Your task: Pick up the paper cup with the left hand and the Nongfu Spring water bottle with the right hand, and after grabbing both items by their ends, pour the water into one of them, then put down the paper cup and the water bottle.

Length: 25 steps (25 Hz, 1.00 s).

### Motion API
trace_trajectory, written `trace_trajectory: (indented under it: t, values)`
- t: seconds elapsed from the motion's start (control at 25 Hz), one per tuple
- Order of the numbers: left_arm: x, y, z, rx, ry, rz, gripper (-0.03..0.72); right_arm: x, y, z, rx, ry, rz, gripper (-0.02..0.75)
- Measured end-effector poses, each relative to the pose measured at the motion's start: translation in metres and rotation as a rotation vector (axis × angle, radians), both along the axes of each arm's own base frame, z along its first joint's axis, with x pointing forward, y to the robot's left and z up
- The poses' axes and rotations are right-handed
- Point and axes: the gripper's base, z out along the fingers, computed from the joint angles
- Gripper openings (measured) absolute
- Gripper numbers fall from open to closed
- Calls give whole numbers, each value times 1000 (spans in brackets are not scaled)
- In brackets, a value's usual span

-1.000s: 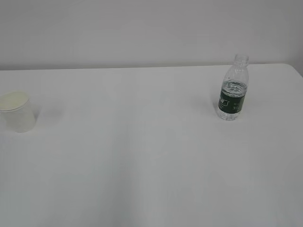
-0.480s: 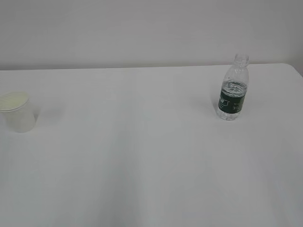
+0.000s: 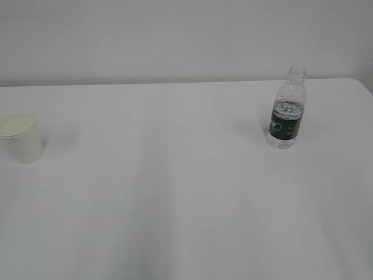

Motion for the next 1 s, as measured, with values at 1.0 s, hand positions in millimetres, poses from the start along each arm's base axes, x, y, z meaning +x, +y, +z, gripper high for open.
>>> trace_trajectory:
  t: [1.0]
  values:
    - [52, -1, 6, -7, -74, 1, 566, 64, 7, 7, -49, -12, 11, 590]
